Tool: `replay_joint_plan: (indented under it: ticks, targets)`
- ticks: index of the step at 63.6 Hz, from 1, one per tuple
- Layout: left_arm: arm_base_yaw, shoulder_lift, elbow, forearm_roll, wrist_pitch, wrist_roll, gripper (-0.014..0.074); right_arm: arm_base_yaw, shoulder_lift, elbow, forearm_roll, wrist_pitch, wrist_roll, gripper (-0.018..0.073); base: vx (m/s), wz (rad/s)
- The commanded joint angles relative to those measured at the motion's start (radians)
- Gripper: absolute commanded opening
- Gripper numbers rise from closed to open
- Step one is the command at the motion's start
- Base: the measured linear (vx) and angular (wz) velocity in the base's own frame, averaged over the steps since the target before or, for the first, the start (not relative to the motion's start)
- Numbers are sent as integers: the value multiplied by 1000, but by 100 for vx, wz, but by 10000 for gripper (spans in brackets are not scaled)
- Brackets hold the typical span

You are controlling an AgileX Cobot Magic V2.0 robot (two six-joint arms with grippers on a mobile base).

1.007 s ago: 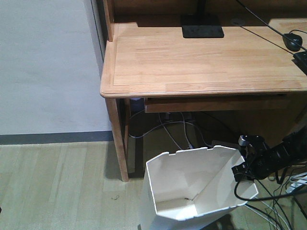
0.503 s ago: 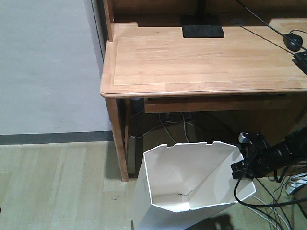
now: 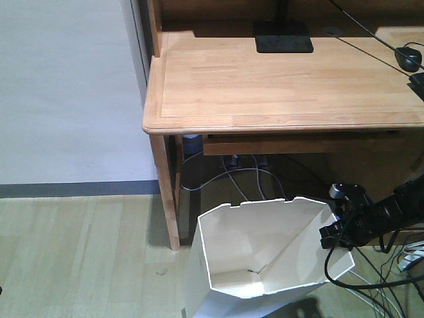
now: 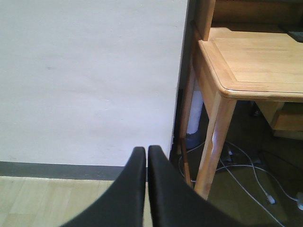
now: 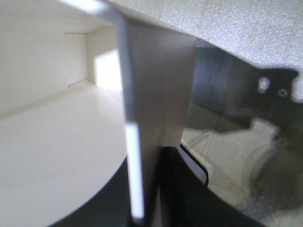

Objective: Move trash bin to bedside with robot
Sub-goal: 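Hold the bin in the right gripper while driving away from the desk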

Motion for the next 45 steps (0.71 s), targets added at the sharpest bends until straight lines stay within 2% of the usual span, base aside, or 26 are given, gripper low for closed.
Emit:
replay_joint_plan:
  ticks: [1,23,45]
  targets:
    - [-3,-14,3,-2,-66,-4,-6,-6,-74,-6,39,205,4,-5,-2,7]
    - [-3,-14,3,-2,-66,-4,-6,-6,-74,-6,39,205,4,-5,-3,16]
    - [-3,-14,3,-2,-66,-4,-6,-6,-74,-6,39,205,4,-5,-5,45]
